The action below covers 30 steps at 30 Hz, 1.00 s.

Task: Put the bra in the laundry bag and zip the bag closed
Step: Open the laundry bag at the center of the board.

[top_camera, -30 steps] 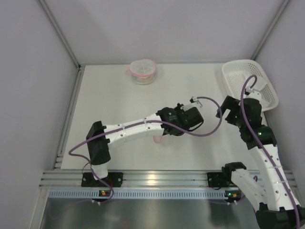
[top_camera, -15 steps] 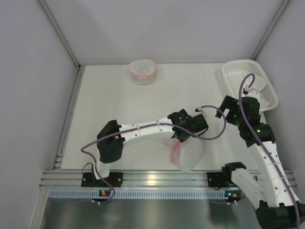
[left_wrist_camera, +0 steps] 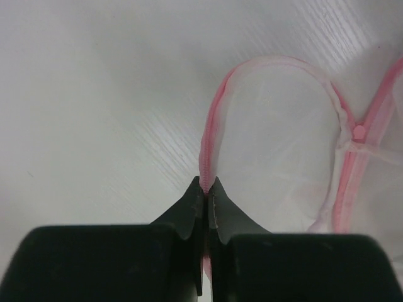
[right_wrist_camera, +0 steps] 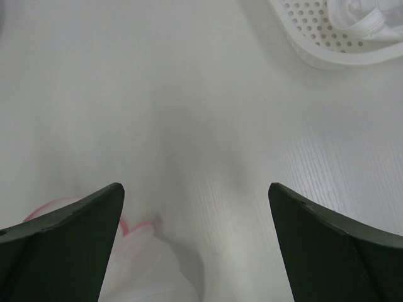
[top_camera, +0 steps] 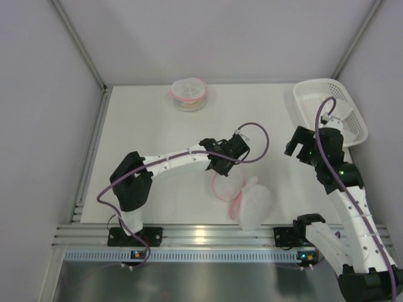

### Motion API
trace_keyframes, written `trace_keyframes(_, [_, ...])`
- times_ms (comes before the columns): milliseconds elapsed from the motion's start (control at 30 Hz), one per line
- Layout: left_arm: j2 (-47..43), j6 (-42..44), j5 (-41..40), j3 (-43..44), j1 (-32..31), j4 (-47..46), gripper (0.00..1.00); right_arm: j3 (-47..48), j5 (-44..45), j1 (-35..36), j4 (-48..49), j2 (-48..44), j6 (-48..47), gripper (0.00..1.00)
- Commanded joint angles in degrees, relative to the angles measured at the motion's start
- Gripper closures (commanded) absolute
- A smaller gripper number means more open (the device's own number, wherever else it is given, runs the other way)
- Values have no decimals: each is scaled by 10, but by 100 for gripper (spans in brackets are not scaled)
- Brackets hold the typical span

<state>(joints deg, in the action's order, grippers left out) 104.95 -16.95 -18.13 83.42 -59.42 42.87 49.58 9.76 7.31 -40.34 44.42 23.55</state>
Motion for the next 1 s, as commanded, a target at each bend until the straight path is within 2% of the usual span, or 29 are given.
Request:
trace_keyframes(0, [-31, -19, 55, -22, 4, -56, 100, 22, 5, -8, 0, -3, -6, 1])
trace_keyframes(167, [-101, -25, 37, -19, 52, -51, 100, 24, -2, -8, 5, 0, -5, 1])
trace_keyframes(233, [-134, -5, 22, 5, 82, -42, 100, 25, -7, -8, 10, 0, -5, 1])
trace_keyframes(300, [-176, 27, -12, 37, 84, -22, 100, 24, -9, -8, 17, 2, -2, 1])
trace_keyframes(467, [-204, 46, 33, 26, 108, -12, 100, 7, -10, -8, 53, 11, 15, 1])
trace_keyframes(600, [-191, 4, 70, -10, 120, -13, 100, 10, -17, -8, 57, 23, 19, 1])
trace_keyframes(700, [-199, -22, 89, 2, 120, -16, 100, 14, -21, -9, 62, 26, 15, 0])
trace_keyframes(800, [-207, -20, 56, -3, 121, -16, 100, 11, -63, -8, 89, 33, 5, 1])
trace_keyframes(967, [-200, -60, 77, -28, 159, -23, 100, -6, -191, -8, 123, 59, -13, 0])
